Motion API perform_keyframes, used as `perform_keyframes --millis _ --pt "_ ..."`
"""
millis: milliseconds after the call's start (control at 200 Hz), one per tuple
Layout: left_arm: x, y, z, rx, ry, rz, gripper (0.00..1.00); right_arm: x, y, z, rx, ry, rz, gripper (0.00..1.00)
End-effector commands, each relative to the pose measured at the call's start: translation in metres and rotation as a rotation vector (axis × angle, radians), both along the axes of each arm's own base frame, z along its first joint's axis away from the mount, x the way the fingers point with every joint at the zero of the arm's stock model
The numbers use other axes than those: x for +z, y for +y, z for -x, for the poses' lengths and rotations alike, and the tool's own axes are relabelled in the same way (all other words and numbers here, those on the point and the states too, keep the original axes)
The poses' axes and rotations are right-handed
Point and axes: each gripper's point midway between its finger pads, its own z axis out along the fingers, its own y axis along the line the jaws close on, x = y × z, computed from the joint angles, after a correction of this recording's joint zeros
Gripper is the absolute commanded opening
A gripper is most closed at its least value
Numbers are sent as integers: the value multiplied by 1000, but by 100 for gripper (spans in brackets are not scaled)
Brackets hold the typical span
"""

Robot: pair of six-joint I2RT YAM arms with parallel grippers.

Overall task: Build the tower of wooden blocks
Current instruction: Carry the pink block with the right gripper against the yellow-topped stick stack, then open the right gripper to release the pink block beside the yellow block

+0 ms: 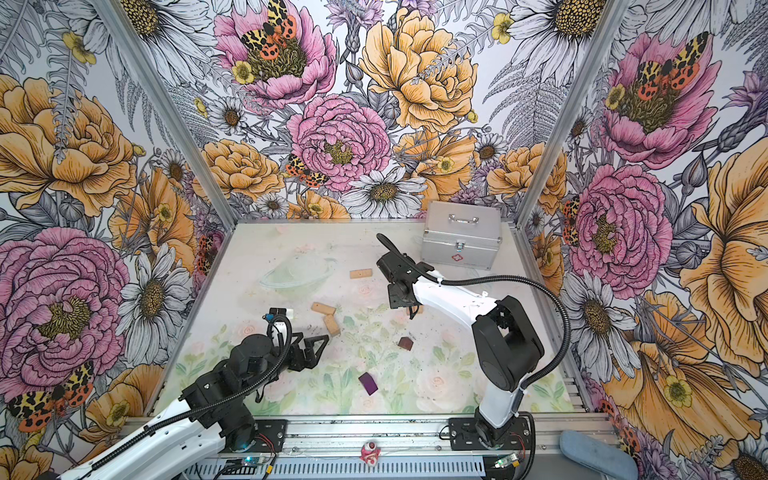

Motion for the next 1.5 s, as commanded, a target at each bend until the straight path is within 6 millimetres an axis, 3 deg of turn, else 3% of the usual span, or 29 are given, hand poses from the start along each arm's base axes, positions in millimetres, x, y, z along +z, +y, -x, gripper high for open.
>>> perform_keyframes --millis 0,615,1136,1496 --pt "9 -1 -4 -4 -31 -4 99 0 -8 -3 -44 -26 -44 54" --pt "13 -7 -8 -10 -25 -8 99 -34 -17 -6 -72 25 -82 53" --pt "14 -6 -9 -3 -23 -17 99 -51 -19 -9 -75 61 -80 54" --pt "12 -6 -9 -4 -17 -23 99 -55 -19 -11 -76 71 -77 61"
